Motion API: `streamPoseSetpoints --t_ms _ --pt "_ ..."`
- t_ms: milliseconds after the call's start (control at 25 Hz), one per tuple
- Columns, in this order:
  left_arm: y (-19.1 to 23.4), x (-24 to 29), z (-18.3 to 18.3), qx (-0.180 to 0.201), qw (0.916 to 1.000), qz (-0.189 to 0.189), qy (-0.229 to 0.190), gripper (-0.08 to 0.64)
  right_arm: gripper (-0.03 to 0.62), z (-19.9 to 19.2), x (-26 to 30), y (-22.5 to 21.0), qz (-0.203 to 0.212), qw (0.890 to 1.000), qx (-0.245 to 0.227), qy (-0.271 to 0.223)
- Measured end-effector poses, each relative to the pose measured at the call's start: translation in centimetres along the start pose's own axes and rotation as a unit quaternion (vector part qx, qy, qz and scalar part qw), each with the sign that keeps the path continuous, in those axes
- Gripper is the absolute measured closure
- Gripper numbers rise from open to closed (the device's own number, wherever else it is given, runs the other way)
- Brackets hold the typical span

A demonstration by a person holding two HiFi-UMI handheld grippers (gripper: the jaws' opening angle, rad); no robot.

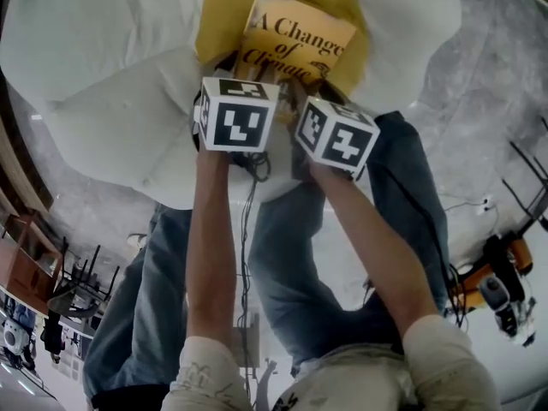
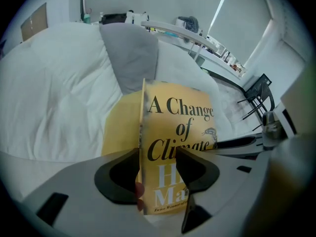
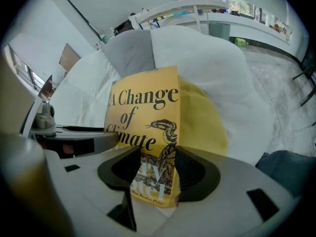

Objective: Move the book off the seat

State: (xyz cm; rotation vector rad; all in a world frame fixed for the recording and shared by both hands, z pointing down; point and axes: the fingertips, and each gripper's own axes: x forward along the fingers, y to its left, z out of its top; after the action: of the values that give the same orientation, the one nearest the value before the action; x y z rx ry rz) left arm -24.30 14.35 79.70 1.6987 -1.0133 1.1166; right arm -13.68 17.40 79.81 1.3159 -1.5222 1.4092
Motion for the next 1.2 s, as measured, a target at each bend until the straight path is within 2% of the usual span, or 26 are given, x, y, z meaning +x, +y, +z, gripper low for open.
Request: streamPoseSetpoints --t_ms 200,360,520,680,840,960,1200 --pt "-0.7 -3.4 2.0 -0.023 0.9994 0.013 -0.024 0.319 0.365 2.5 -3.4 0.8 0.003 0.999 -0.031 -0.019" --pt "-1.7 -7.5 5.2 -0.033 0.9975 0.034 -0.052 0.321 0.365 5.8 -7.3 1.8 0.012 0.998 -0.049 -0.040" --pt "-3.2 -12.2 10.2 -0.059 0.9921 0.052 -0.097 0.321 0.365 11.2 -12.4 2.5 0.021 0.993 -0.092 -0.078" --pt "-5.0 -18.9 12.8 -0.071 0.9858 0.072 -0.134 0.321 0.365 13.8 -18.8 4.2 0.038 0.985 -0.127 -0.108" --pt "-6.9 -25.5 17.8 -0.089 0.9721 0.102 -0.192 0.322 0.365 19.2 -25.5 5.6 0.062 0.971 -0.174 -0.154" --pt "-8.5 -31.2 21.1 -0.101 0.9587 0.123 -0.236 0.322 0.365 22.7 -31.2 6.9 0.080 0.956 -0.210 -0.187" --pt "-12.1 -42.6 26.4 -0.102 0.9193 0.177 -0.336 0.322 0.367 28.3 -42.7 9.6 0.124 0.916 -0.275 -0.266"
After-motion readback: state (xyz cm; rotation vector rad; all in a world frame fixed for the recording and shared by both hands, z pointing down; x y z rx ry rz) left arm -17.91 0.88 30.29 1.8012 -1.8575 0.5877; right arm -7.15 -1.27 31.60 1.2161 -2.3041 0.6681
